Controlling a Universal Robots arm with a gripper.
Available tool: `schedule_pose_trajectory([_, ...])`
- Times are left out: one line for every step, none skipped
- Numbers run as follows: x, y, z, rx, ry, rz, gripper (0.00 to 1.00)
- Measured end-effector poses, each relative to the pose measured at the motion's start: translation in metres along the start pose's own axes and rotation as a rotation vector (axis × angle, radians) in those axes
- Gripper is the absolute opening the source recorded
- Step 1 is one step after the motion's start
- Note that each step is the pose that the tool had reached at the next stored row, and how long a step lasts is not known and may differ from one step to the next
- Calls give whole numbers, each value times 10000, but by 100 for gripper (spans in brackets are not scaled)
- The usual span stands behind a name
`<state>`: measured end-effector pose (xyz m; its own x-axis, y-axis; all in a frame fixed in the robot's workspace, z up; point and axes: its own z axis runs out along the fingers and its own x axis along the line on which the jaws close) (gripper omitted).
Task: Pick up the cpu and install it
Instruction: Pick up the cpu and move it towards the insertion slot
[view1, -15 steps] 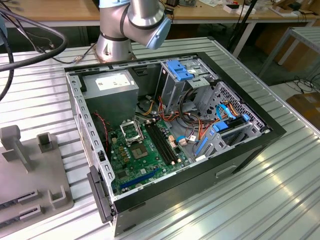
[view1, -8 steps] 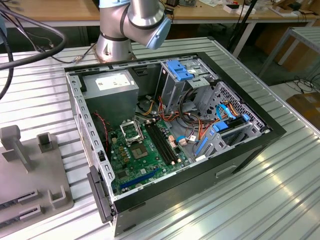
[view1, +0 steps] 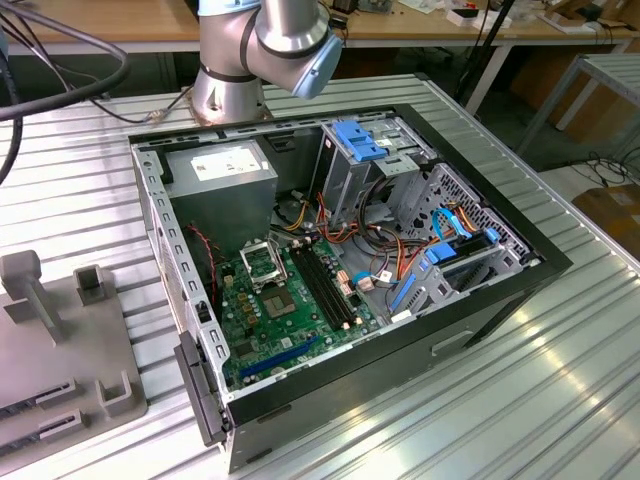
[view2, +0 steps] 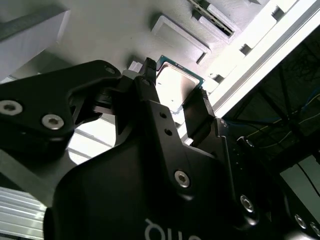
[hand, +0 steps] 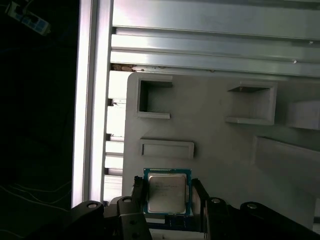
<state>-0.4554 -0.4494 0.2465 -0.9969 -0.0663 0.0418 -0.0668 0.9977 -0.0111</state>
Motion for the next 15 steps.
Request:
schedule_pose_trajectory([0,0,-6,-1,-1,0,47])
schedule_pose_trajectory([0,0,-9,-2,-3,0,47])
schedule_pose_trajectory([1,0,-15,-2,-1,0,47])
schedule_pose_trajectory([1,0,-23,-3,1,0,47])
schedule_pose_trajectory([1,0,-30,-4,1,0,47])
schedule_pose_trajectory([2,-1,-38,-5,-1,-1,47])
schedule_pose_trajectory([2,-1,-47,-5,0,-1,47])
schedule_pose_trajectory([3,-1,-60,-5,-1,0,47])
schedule_pose_trajectory([3,-1,-70,-5,0,0,47])
schedule_pose_trajectory([3,-1,-81,-5,0,-1,47])
schedule_pose_trajectory([4,-1,-89,-5,-1,-1,47])
schedule_pose_trajectory([4,-1,-101,-5,0,0,47])
schedule_pose_trajectory([5,-1,-112,-5,-1,-1,47])
schedule_pose_trajectory([5,-1,-119,-5,0,0,47])
schedule_pose_trajectory([5,-2,-125,-6,-1,-1,47])
